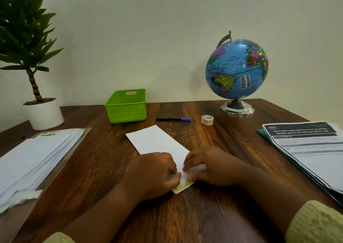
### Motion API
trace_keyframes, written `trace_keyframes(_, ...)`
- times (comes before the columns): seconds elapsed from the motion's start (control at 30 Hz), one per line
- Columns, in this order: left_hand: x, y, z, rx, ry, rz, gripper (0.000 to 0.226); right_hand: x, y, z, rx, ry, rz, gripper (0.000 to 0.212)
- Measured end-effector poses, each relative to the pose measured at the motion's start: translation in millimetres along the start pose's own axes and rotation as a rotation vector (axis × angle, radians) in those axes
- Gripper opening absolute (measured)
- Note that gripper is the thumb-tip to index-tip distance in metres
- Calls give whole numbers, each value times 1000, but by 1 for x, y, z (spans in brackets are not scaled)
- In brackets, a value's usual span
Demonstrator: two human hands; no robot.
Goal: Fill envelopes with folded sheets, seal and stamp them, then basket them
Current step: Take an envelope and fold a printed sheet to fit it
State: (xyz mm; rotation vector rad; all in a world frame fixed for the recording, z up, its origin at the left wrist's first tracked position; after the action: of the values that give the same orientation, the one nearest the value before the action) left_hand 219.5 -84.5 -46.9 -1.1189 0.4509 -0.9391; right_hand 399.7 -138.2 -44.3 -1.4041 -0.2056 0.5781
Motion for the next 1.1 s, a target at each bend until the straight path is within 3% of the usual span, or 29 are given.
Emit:
trace_keyframes(0.1,0,-3,-2,-58,65,48,70,2,0,-2,-25,11,52,51)
trace_keyframes(0.17,-1,-5,-3,-80,86,63,80,3,0,-4,-15,12,77,53)
trace_keyframes(0.47,3,-8,-2,-67,65,-23,39,3,-2,-2,35,37,97,26)
trace_keyframes(0.6,1,-5,-1,-45,60,-29,38,4,3,2,71,71,82,28)
trace_keyframes(0.77,-2,-3,-1,-70,180,116,30,3,4,2,142,28,-48,20)
trace_keyframes(0.93,-3,-3,0,-15,144,179,58,1,2,1,55,-7,-69,29)
trace_keyframes(1.1,0,-1,2,8,215,295,42,-5,3,1,-5,1,-132,43)
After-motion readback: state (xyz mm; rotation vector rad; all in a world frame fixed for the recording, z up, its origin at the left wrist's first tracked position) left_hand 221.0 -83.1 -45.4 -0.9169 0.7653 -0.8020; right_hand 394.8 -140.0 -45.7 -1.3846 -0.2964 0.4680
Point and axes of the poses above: each hand's wrist, its own z-axis towards the middle knuckle, its own y-axis out of the palm, x = y × z, the point moved 2 cm from there along z, towards the middle knuckle, and after that the axes turned 8 degrees about -y, right-handed, at the moved point
